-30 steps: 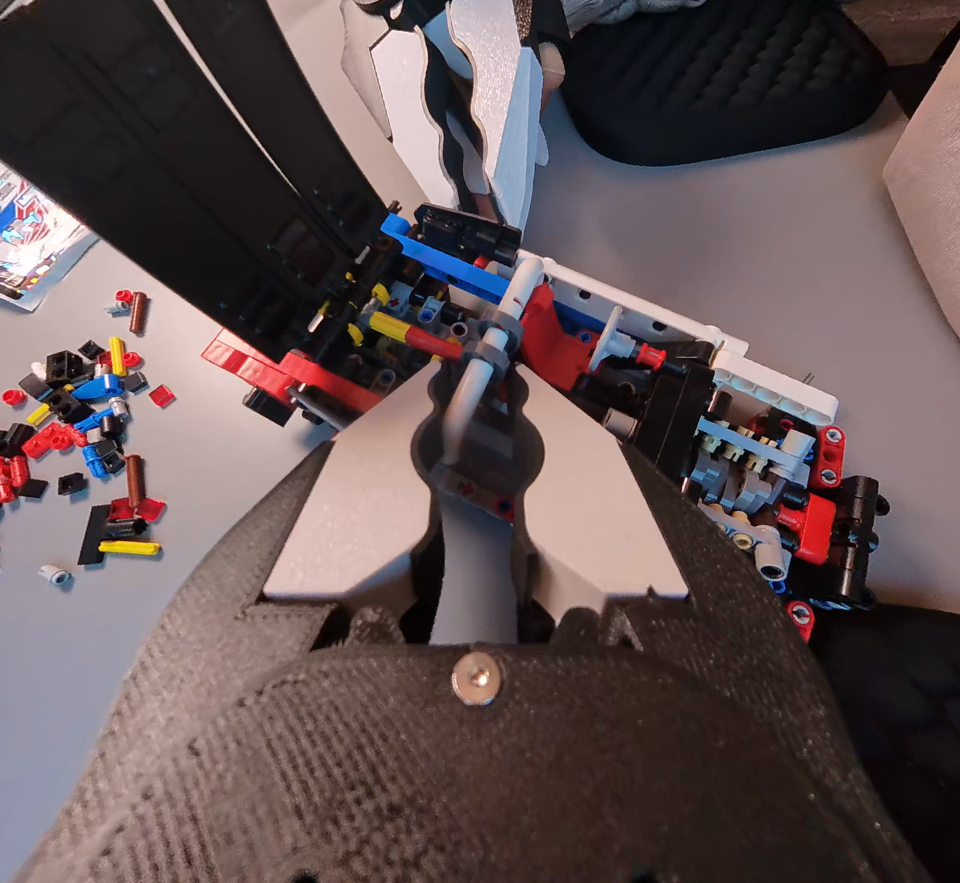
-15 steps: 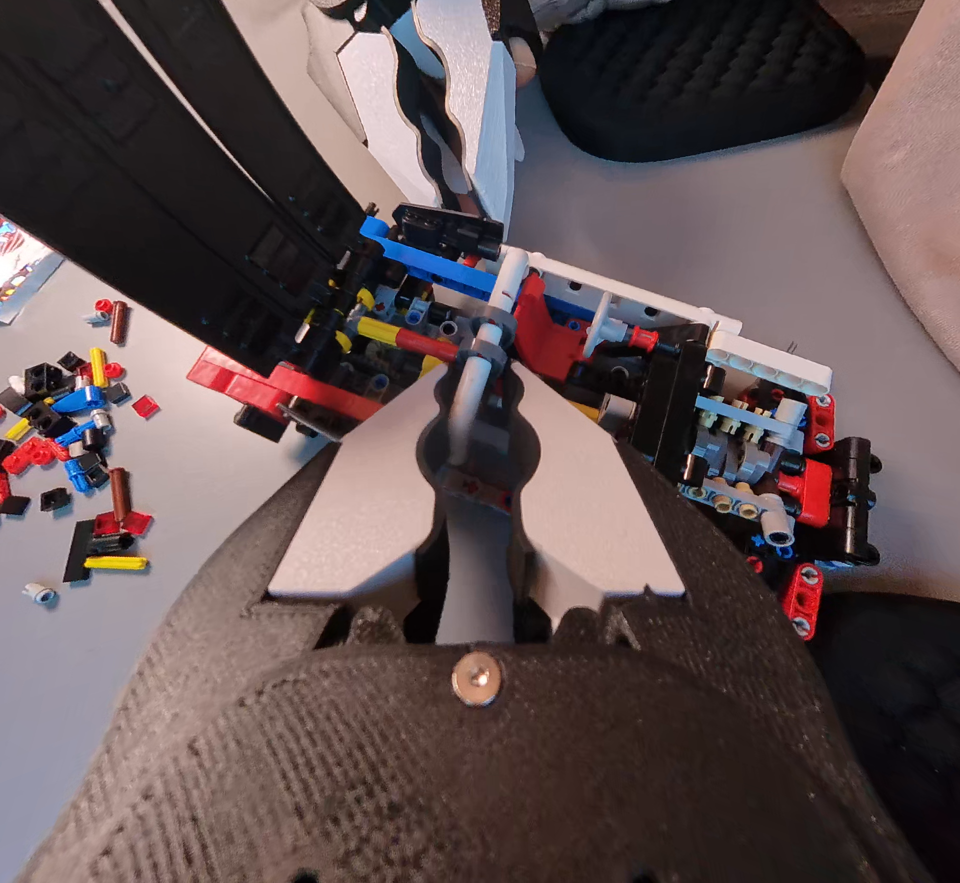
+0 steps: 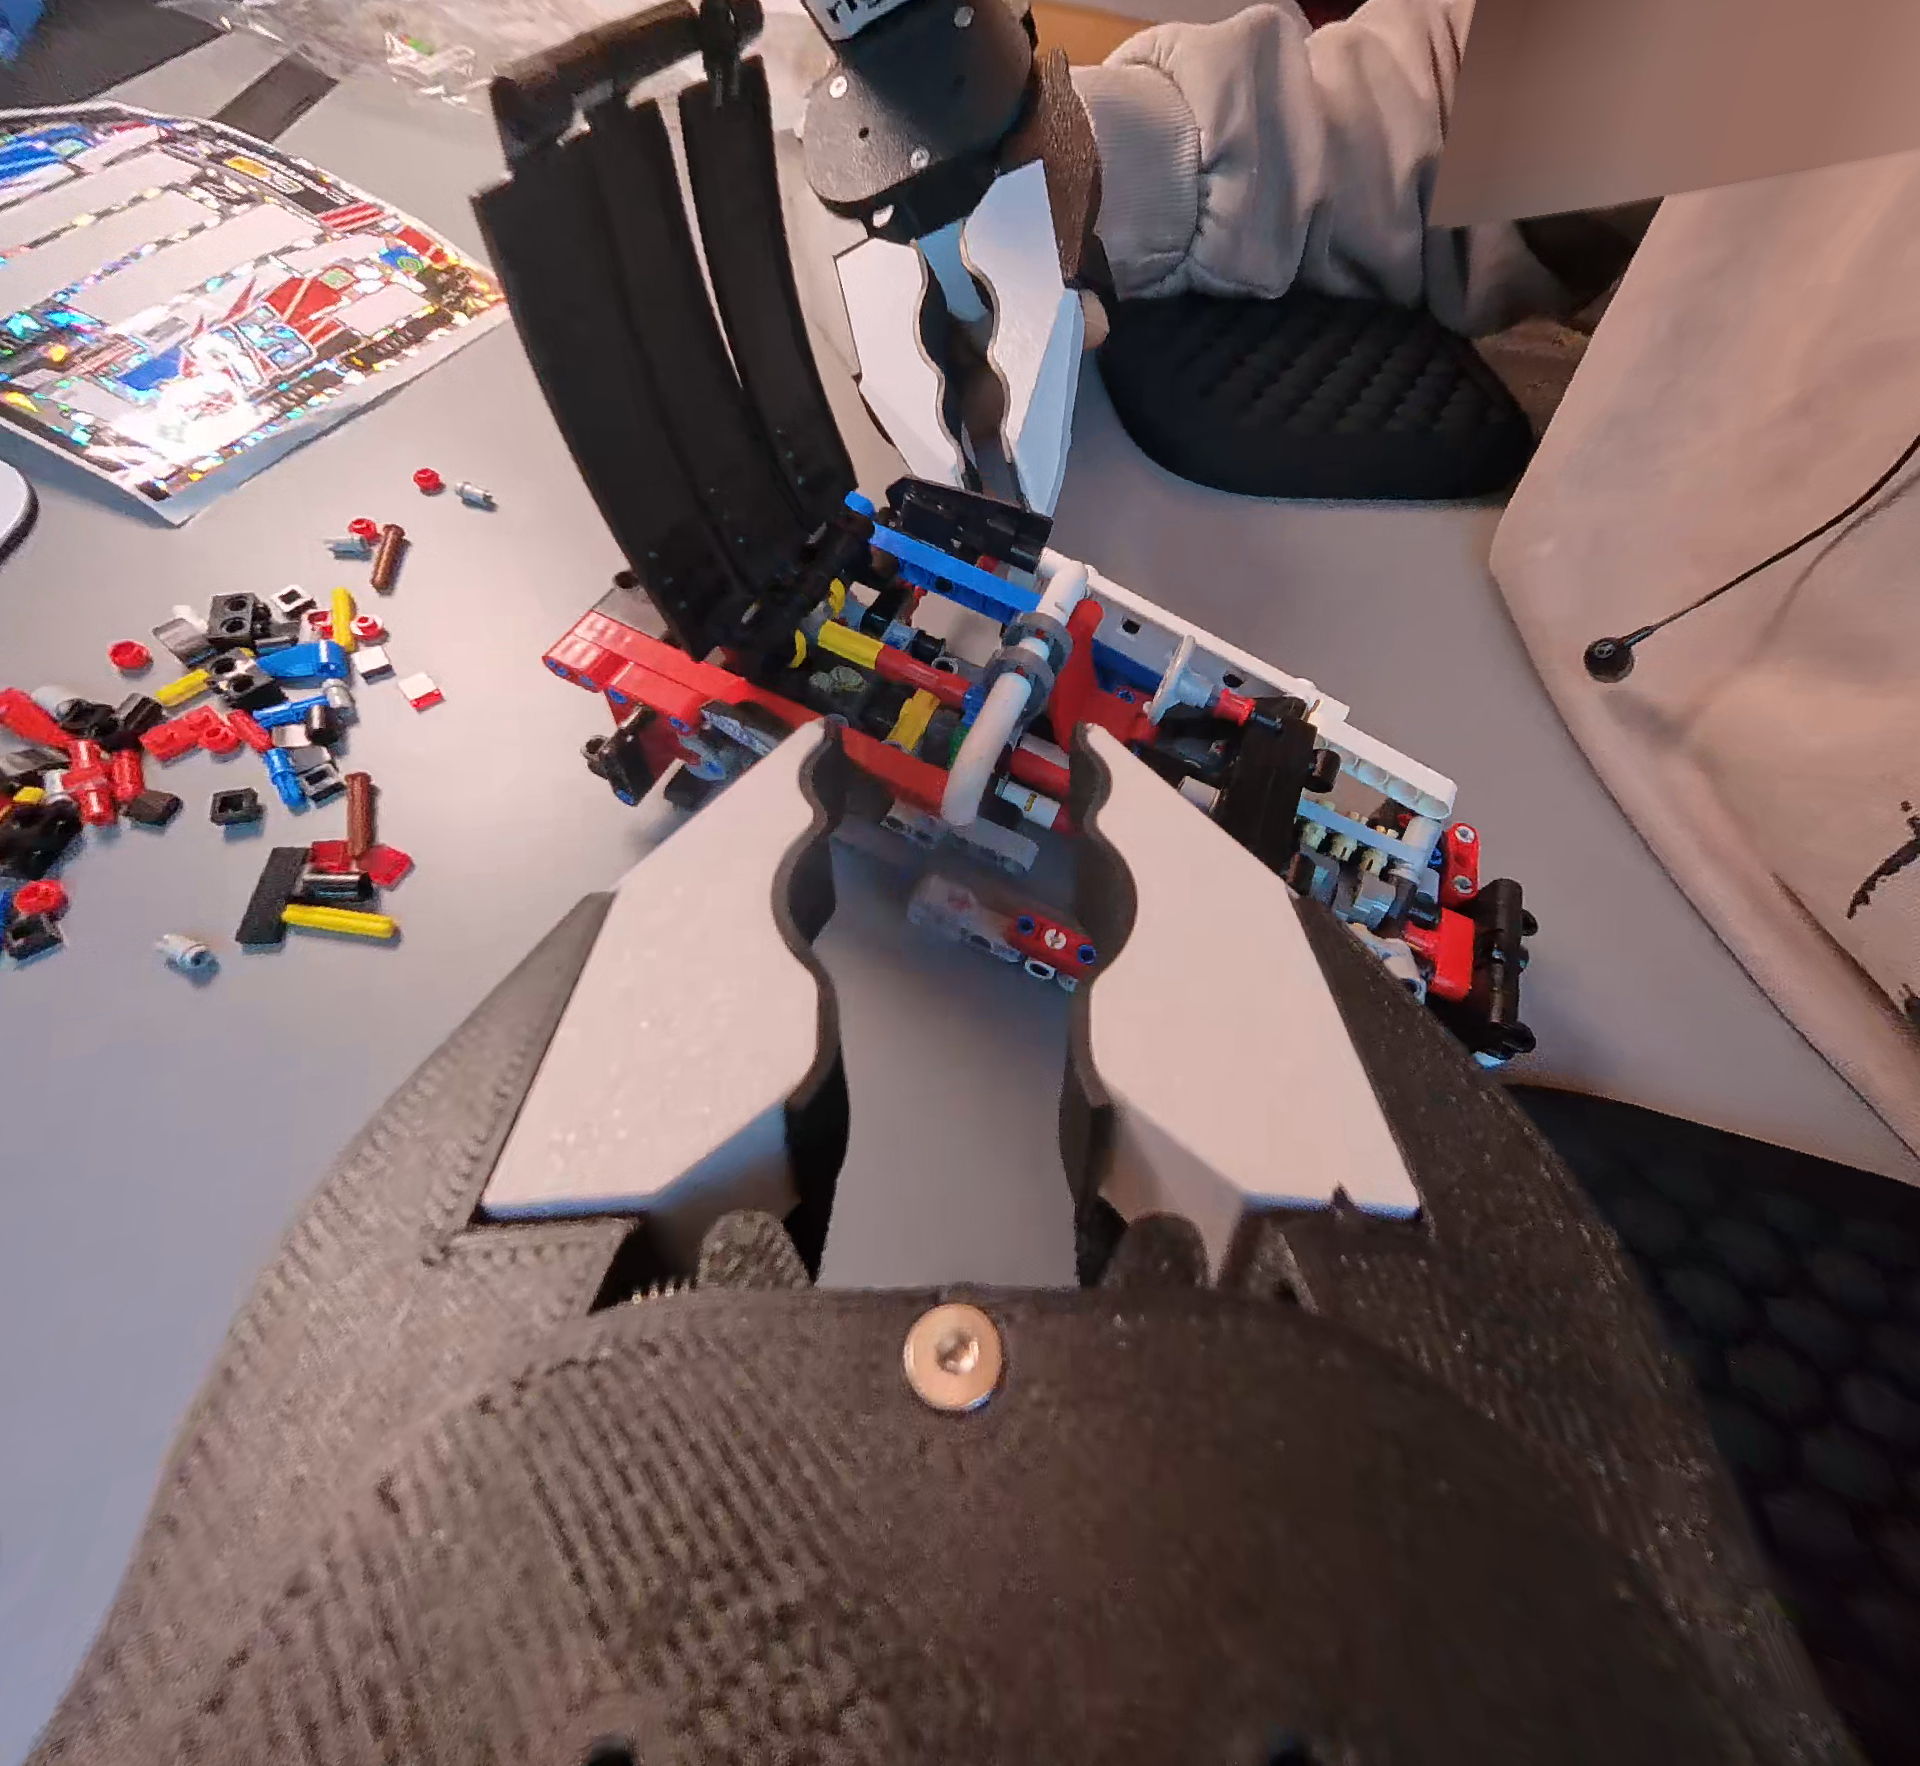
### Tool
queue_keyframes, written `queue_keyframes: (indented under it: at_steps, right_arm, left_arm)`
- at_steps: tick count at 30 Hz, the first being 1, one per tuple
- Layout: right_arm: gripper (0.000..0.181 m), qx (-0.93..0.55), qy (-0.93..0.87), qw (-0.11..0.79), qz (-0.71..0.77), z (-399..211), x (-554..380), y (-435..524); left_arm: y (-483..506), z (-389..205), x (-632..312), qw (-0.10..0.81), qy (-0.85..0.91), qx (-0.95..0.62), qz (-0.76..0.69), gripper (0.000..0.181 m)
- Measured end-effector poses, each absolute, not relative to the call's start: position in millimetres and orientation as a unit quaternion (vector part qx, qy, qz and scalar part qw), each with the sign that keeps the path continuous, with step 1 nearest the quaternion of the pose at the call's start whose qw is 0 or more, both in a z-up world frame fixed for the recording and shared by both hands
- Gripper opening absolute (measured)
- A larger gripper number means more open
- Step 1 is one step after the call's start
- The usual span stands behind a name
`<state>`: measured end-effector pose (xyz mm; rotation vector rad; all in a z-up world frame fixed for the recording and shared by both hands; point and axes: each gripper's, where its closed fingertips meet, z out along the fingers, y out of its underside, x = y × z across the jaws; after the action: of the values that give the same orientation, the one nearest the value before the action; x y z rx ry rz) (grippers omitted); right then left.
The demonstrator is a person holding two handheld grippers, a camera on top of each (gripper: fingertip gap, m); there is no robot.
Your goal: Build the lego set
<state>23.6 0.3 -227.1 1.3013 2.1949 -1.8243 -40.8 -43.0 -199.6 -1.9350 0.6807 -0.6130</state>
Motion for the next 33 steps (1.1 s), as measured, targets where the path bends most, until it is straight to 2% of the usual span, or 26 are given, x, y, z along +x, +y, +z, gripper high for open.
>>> queue_keyframes:
  at_steps: [4,9,12,33]
  right_arm:
    - [0.008,0.416,0.699,0.002,-0.582,-227.1,23.3,0.4]
    - [0.008,0.415,0.701,-0.003,-0.58,-227.1,21.7,-0.3]
    - [0.008,0.415,0.701,-0.005,-0.579,-227.1,21.2,-0.3]
    - [0.006,0.42,0.694,0.022,-0.584,-227.4,24.5,0.3]
  left_arm:
    - [-50.1,-210.6,-53.1,0.449,0.26,-0.82,-0.241,0.045]
    - [-45.1,-249.8,-38.3,0.386,0.244,-0.852,-0.256,0.041]
    - [-35.7,-248.9,-29.6,0.401,0.241,-0.843,-0.265,0.02]
    - [-32.8,-248.4,-22.3,0.428,0.261,-0.832,-0.238,0.015]
